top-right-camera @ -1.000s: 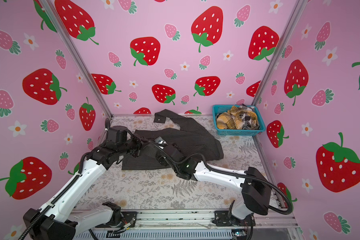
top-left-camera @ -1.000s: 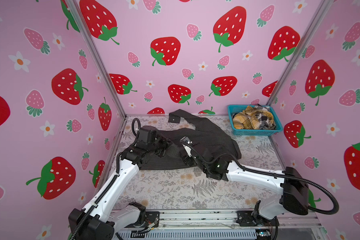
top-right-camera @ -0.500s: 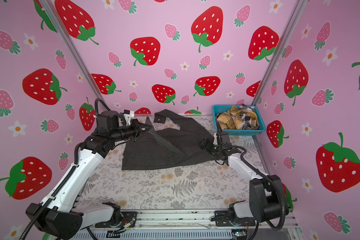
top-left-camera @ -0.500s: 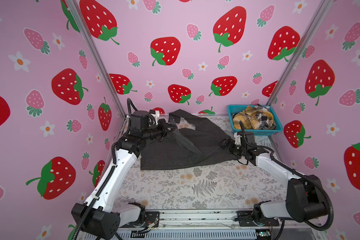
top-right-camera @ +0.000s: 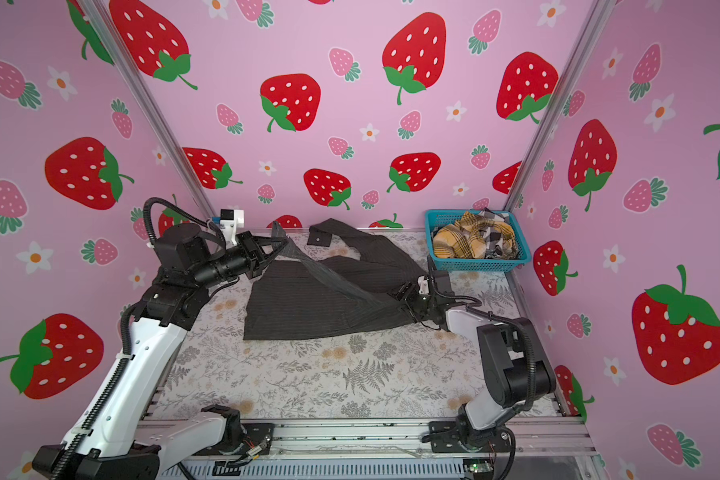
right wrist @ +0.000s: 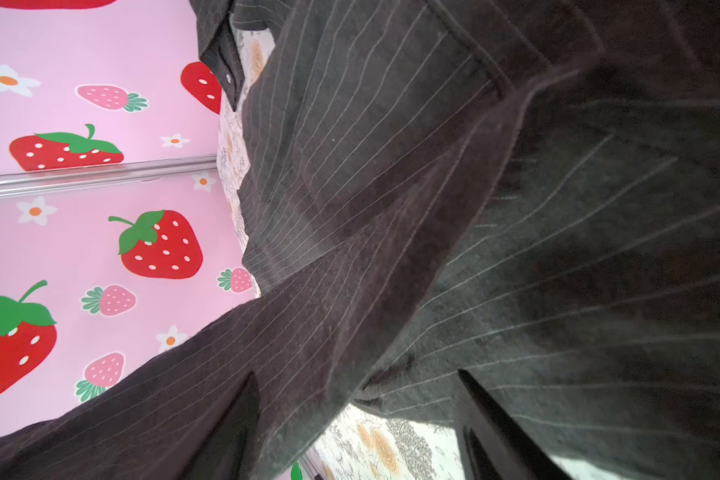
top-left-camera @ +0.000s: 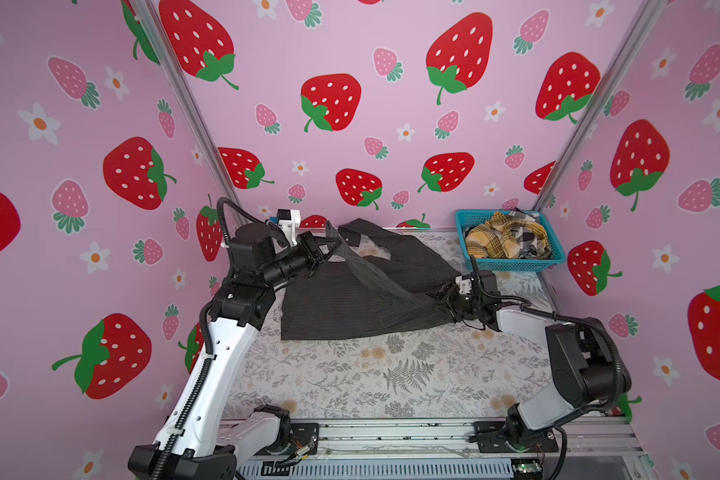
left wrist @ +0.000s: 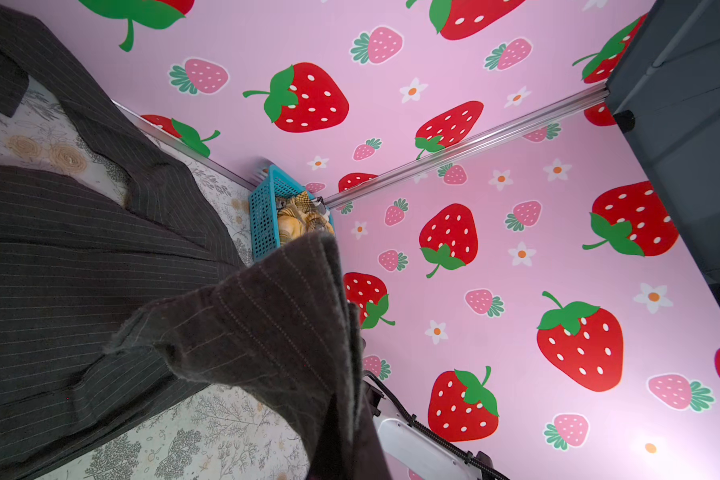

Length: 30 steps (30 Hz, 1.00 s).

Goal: Fold and stack the long sleeve shirts

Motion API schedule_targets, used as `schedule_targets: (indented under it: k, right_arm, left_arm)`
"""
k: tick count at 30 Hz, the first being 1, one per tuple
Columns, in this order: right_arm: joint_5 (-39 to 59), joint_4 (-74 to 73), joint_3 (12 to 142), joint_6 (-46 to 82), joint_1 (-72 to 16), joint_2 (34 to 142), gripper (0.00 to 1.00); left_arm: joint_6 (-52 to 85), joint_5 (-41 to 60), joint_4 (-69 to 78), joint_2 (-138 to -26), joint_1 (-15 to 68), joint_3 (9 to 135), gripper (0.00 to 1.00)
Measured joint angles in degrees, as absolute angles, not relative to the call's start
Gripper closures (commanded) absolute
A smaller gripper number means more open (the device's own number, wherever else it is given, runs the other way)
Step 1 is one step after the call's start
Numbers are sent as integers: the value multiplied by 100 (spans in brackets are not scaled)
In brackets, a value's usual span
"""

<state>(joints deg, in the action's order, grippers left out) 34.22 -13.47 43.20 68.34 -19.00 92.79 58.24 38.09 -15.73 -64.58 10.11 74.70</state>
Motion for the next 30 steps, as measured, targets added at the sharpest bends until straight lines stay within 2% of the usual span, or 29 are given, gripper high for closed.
schedule_targets:
  k: [6,8,13,15,21,28,30]
  right_arm:
    - [3420,-1658,4477,7057,-1879,9806,48]
    - [3413,-1723,4576,7089,-1861,9942,57]
    - [3387,-1802,4801,7074,-1804,10158,91]
    - [3398,-1813,4851,7059,-1756,10173,100]
    - [3391,-1835,4864,7022,-1566,10171,100]
    - [3391,-1999,4831,7030,-1546,10171,100]
    - [3391,-2161,4729,7041,-1540,10154,100]
  left_arm:
    - [5863,3822,-1535,-6490,1011,7363,100]
    - [5865,3820,-1535,-6479,1002,7338,100]
    - [5859,3828,-1549,-6313,888,7107,100]
    - [5806,3841,-1577,-6228,773,6991,100]
    - [5221,3500,-2403,-6582,311,6882,100]
    - [4602,3354,-3352,-9172,-193,7502,100]
    - [4458,3315,-3592,-9480,-287,7859,100]
